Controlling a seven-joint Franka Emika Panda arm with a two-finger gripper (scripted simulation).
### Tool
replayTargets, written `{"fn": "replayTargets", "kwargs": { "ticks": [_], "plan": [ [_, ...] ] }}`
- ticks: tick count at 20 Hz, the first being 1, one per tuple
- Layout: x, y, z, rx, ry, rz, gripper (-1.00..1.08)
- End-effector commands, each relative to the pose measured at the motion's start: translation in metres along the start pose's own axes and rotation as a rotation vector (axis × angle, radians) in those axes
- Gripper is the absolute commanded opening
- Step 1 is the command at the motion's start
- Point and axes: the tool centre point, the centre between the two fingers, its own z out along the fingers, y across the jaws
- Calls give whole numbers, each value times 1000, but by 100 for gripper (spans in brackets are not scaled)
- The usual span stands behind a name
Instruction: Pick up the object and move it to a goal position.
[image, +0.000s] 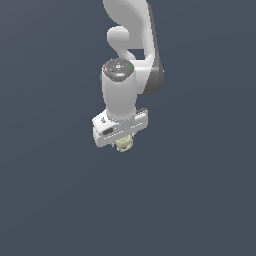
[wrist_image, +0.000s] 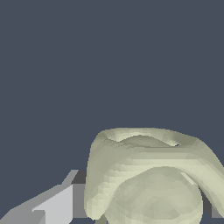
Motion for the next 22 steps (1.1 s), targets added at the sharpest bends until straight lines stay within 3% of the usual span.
{"fn": "replayTargets", "kwargs": {
  "ticks": [1, 22],
  "plan": [
    [-20, 9, -21, 0, 1, 0, -100],
    [-180, 91, -206, 3, 3, 0, -100]
  ]
}}
